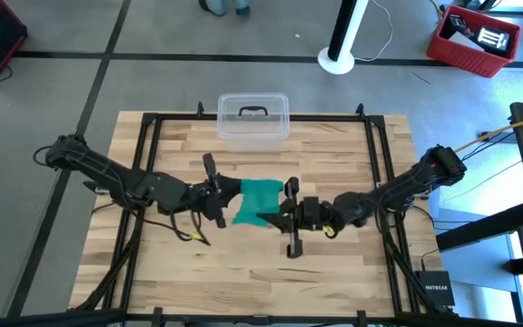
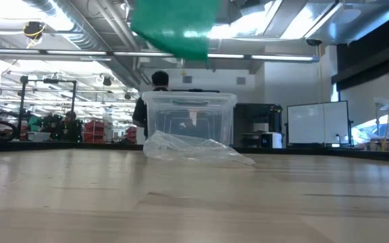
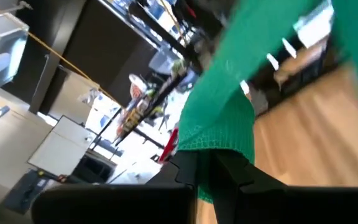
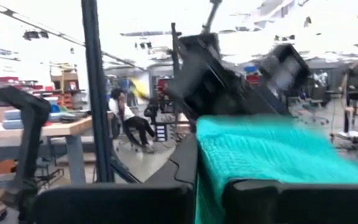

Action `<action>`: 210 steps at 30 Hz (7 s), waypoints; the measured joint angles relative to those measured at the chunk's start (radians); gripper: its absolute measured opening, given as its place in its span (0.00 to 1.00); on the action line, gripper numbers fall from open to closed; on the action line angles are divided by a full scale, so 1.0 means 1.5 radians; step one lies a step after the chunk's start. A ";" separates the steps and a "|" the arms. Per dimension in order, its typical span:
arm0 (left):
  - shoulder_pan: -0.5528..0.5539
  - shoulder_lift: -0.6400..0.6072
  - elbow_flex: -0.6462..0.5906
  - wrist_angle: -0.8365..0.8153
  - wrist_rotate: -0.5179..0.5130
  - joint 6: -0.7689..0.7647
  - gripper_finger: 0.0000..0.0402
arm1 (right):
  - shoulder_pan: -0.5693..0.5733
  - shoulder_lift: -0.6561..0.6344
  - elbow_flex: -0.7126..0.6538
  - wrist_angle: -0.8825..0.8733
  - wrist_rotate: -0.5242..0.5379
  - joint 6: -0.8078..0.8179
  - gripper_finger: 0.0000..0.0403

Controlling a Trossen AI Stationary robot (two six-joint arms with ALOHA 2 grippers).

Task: Roll bandage
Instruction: Roll the green bandage

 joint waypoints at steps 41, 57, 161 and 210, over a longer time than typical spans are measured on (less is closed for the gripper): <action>-0.050 -0.047 -0.013 0.106 0.070 -0.036 0.03 | 0.011 -0.054 0.064 -0.431 0.065 0.070 0.67; -0.027 -0.046 -0.013 0.106 0.071 -0.055 0.03 | 0.033 -0.039 0.026 -0.461 0.025 0.104 0.62; 0.050 0.026 -0.014 -0.232 0.125 -0.567 0.03 | 0.122 -0.021 0.082 -0.176 0.127 -0.486 0.01; 0.021 -0.012 -0.014 -0.121 0.121 -0.317 0.03 | 0.143 0.130 0.228 -0.523 0.340 -0.520 0.72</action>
